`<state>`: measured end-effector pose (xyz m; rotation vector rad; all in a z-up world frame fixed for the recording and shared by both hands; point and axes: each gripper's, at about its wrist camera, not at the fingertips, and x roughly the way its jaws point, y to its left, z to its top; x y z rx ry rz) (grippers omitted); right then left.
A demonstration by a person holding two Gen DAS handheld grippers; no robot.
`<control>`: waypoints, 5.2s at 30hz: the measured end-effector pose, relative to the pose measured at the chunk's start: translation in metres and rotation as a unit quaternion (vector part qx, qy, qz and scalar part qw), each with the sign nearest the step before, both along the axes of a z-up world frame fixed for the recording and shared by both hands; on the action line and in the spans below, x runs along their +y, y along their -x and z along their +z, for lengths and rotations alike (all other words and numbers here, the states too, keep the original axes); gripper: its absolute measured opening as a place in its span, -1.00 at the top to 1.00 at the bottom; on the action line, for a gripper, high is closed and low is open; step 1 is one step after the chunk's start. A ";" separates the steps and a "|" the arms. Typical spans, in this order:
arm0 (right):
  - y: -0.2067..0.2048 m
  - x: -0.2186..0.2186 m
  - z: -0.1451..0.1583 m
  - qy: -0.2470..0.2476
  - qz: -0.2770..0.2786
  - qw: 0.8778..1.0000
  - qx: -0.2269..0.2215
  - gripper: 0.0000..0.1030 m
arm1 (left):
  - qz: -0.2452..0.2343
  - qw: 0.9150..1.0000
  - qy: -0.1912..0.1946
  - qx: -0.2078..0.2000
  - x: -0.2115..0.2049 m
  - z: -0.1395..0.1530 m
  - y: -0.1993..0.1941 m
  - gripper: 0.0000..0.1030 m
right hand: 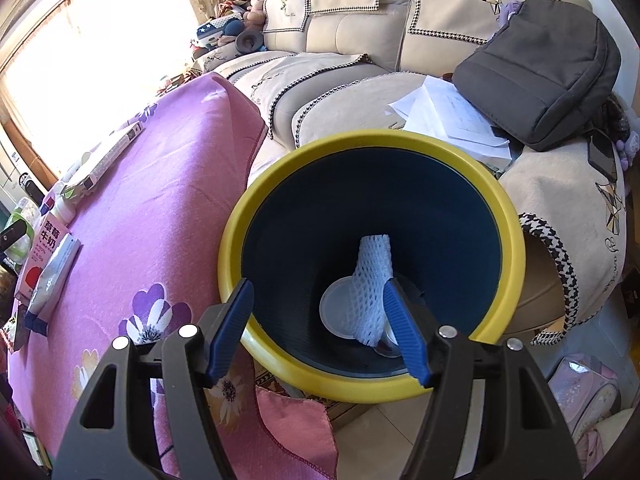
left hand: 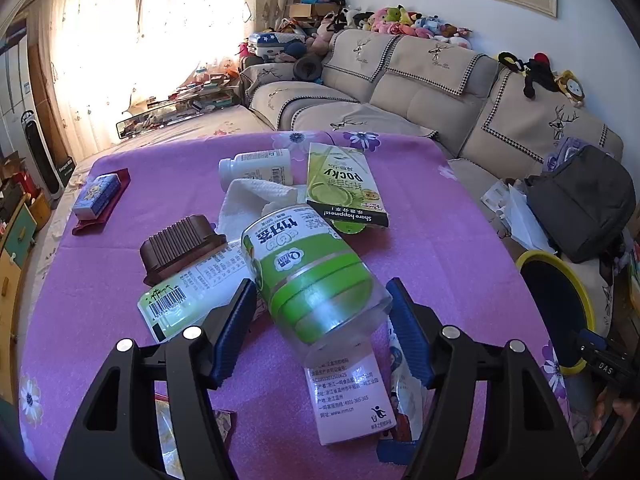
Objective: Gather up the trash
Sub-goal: 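Grasp the green-lidded plastic cup with the left gripper, then carry the plastic cup over the bin and open the left gripper, then grasp the white-and-blue tube with the right gripper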
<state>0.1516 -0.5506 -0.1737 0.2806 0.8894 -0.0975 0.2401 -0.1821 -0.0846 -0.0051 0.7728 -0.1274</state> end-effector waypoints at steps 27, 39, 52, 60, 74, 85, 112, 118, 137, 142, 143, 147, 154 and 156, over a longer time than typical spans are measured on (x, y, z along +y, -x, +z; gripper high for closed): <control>0.005 0.011 0.004 -0.002 0.014 1.000 -0.001 -0.29 | -0.043 0.998 -0.039 -0.025 0.014 0.002 0.020 -0.11; 0.011 0.010 0.007 -0.004 0.015 1.000 -0.007 -0.29 | -0.060 0.996 -0.038 -0.051 0.021 0.021 0.039 -0.04; 0.015 0.007 0.002 -0.009 0.014 1.000 -0.001 -0.29 | -0.076 0.995 -0.051 -0.047 0.015 0.036 0.048 -0.01; 0.015 0.012 0.003 -0.009 0.020 1.000 -0.004 -0.29 | -0.071 0.995 -0.041 -0.063 0.019 0.042 0.043 0.00; 0.044 -0.006 0.029 -0.002 -0.008 0.999 -0.039 -0.29 | -0.182 0.980 -0.014 -0.083 -0.050 0.090 0.062 0.00; 0.077 -0.041 0.045 0.002 -0.052 0.997 -0.056 -0.29 | -0.332 0.943 0.016 -0.014 -0.215 0.063 0.039 0.00; 0.090 -0.059 0.029 -0.015 -0.078 0.996 -0.034 -0.31 | -0.318 0.928 -0.077 0.177 -0.355 -0.080 -0.030 -0.59; 0.080 -0.043 0.031 -0.017 -0.061 0.997 -0.034 -0.32 | -0.289 0.954 -0.011 0.072 -0.272 -0.002 0.007 -0.80; 0.022 0.189 0.056 -0.034 0.168 0.984 -0.053 -0.32 | 0.043 0.998 0.002 -0.043 0.112 0.043 0.099 -0.91; 0.016 0.241 0.050 -0.032 0.188 0.981 -0.038 -0.32 | 0.046 0.998 0.020 -0.044 0.144 0.033 0.108 -0.91; 0.015 0.248 0.050 -0.028 0.186 0.981 -0.035 -0.32 | 0.044 0.998 0.021 -0.046 0.143 0.032 0.109 -0.91; 0.006 0.261 0.041 0.011 0.166 0.986 -0.015 -0.15 | 0.033 0.998 0.023 -0.051 0.143 0.030 0.114 -0.91; -0.006 0.262 0.033 0.034 0.149 0.988 -0.007 0.13 | 0.026 0.998 0.027 -0.045 0.138 0.027 0.115 -0.91; -0.012 0.266 0.032 0.038 0.152 0.988 -0.007 0.14 | 0.023 0.998 0.026 -0.044 0.134 0.027 0.115 -0.91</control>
